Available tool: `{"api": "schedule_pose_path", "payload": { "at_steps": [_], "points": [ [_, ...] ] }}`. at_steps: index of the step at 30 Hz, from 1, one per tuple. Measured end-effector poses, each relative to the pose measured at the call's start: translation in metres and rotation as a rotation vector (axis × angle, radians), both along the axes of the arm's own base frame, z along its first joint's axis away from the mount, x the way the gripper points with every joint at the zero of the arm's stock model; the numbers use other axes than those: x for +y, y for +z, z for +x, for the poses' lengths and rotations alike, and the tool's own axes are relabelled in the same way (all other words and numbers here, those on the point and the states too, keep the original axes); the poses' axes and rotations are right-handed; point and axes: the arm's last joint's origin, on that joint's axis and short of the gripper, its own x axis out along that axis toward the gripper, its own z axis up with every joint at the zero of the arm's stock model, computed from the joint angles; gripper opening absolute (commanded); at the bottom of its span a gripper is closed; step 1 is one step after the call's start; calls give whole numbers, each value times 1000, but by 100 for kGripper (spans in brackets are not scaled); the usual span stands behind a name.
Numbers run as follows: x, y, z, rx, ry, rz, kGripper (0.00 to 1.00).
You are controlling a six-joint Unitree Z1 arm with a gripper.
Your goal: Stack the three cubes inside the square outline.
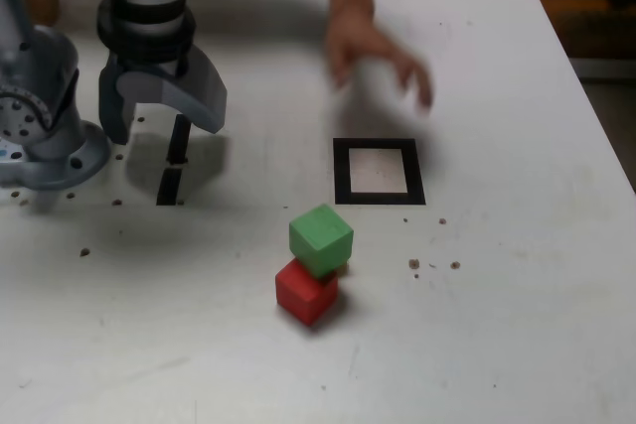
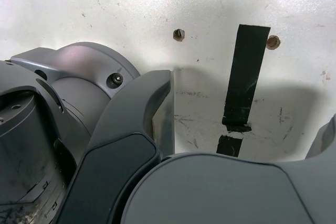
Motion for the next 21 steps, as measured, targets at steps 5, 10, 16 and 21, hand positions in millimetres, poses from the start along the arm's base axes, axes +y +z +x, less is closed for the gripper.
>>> {"api": "schedule_pose_path", "payload": {
  "at_steps": [5,10,16,21],
  "points": [
    [0,1,0,2,-1,0,100],
    [-2,22,2,-19,-30,-5,100],
    [-30,67,7,-55,-161,-21,100],
    [-60,92,22,18,-243,37,100]
  ]
}}
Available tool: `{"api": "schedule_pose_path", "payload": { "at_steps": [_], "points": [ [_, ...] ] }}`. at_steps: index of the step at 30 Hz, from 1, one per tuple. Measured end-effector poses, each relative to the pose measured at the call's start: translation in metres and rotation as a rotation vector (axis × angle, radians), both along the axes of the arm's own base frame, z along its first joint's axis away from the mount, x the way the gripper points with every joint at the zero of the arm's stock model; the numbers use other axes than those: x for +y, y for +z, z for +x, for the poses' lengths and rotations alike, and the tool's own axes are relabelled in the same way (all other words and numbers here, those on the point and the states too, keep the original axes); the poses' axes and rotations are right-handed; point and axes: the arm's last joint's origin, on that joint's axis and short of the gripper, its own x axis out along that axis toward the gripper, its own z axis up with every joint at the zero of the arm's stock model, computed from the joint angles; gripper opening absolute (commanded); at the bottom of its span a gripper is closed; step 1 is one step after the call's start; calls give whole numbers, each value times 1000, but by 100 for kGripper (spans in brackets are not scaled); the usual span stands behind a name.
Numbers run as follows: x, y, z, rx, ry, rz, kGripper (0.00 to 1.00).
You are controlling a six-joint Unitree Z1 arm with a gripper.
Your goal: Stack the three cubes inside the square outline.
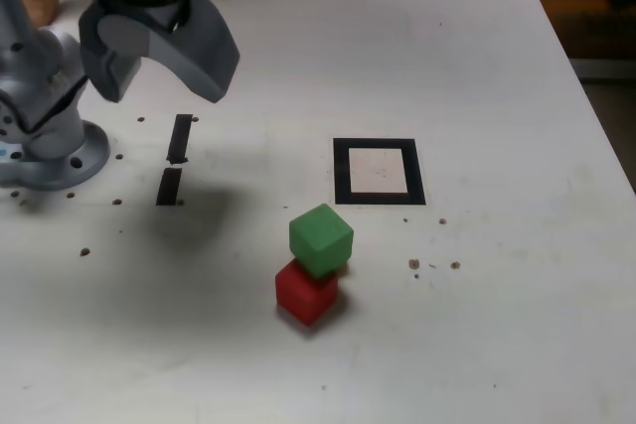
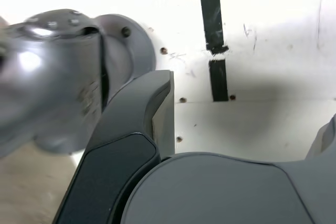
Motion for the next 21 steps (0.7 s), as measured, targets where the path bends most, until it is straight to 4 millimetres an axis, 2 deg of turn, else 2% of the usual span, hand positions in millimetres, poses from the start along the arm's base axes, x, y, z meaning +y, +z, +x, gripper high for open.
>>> {"api": "schedule_pose_path", "payload": {
  "at_steps": [5,11,21],
  "points": [
    [-41,17,14,54,-145,38,99],
    [-89,16,57,38,-211,14,99],
    [-133,40,107,-115,-241,-114,99]
  ]
}}
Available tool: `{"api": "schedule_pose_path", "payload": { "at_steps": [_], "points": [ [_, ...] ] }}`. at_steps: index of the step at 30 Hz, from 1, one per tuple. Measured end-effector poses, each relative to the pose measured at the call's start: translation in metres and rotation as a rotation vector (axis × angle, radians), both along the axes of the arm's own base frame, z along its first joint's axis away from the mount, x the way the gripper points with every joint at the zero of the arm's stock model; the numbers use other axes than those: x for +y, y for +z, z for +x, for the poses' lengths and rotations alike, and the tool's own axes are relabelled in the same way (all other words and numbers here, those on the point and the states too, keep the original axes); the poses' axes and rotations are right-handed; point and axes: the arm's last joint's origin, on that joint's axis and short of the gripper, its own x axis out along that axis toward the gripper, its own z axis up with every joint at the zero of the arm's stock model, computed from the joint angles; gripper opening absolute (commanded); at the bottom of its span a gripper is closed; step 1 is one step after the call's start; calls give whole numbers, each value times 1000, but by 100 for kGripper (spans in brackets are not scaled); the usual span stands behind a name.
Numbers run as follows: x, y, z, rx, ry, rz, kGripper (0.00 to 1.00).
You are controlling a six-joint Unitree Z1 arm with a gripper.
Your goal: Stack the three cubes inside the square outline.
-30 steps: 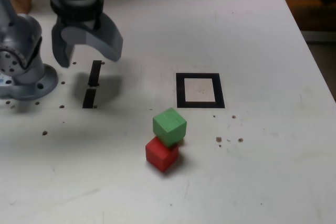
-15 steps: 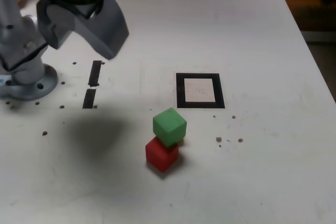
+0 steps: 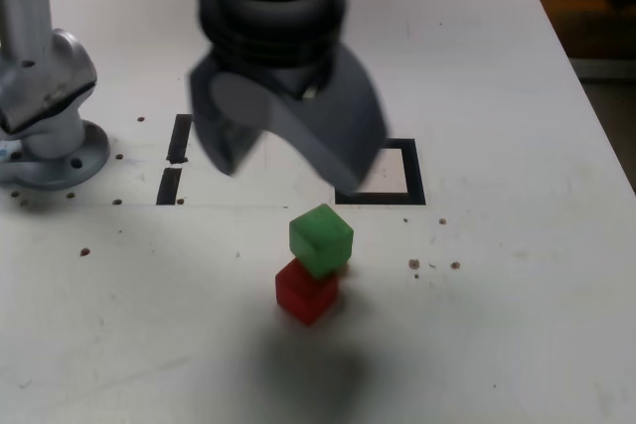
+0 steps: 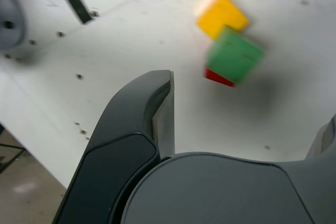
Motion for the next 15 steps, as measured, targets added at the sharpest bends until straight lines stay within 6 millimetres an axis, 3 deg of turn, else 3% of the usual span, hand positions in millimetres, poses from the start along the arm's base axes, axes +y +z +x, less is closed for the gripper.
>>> {"api": "schedule_pose_path", "payload": {
  "at_steps": [4,8,15],
  "points": [
    [-20,-3,26,-32,-15,-58,99],
    [-31,-37,39,50,-18,-24,97],
    [-22,-60,35,113,-8,34,93]
  ]
}}
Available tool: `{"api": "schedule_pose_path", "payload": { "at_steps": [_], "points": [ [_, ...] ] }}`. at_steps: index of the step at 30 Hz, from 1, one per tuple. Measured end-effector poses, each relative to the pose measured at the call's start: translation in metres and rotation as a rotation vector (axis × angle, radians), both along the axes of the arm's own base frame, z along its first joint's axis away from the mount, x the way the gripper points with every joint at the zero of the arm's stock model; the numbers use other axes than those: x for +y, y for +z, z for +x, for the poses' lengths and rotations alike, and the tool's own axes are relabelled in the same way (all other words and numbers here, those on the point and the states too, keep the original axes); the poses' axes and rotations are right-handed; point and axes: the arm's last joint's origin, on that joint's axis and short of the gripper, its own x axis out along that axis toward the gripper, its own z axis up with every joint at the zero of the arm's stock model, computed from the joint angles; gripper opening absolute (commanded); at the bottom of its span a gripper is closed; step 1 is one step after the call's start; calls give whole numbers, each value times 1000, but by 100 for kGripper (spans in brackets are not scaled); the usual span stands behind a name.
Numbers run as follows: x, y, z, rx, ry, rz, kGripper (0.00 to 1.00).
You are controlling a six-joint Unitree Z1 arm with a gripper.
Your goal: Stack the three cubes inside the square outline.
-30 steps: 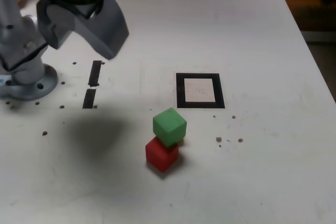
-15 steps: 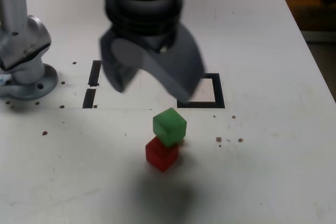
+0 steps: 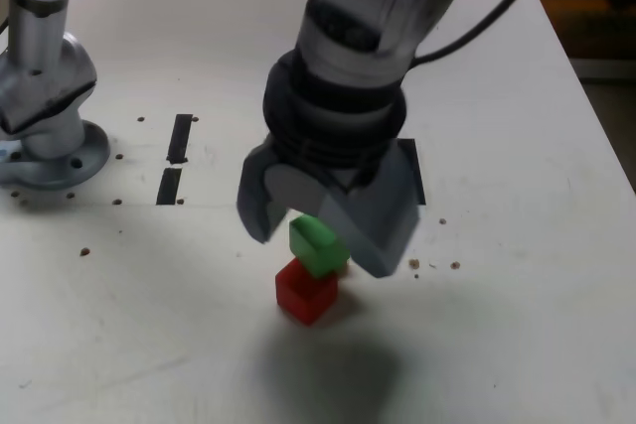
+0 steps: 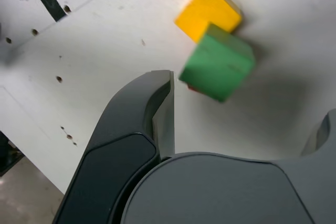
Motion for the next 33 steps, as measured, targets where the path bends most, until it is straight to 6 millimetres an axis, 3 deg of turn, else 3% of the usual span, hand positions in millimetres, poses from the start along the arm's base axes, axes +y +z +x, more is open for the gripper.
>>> {"api": "schedule_pose_path", "payload": {
  "at_steps": [9,17,22,28,33],
  "points": [
    [4,-23,-2,18,-2,-11,88],
    [8,-36,0,20,4,-4,66],
    [8,-45,3,-4,1,-18,60],
    [12,-55,3,16,9,0,38],
    [13,-57,3,14,10,2,34]
  ]
}}
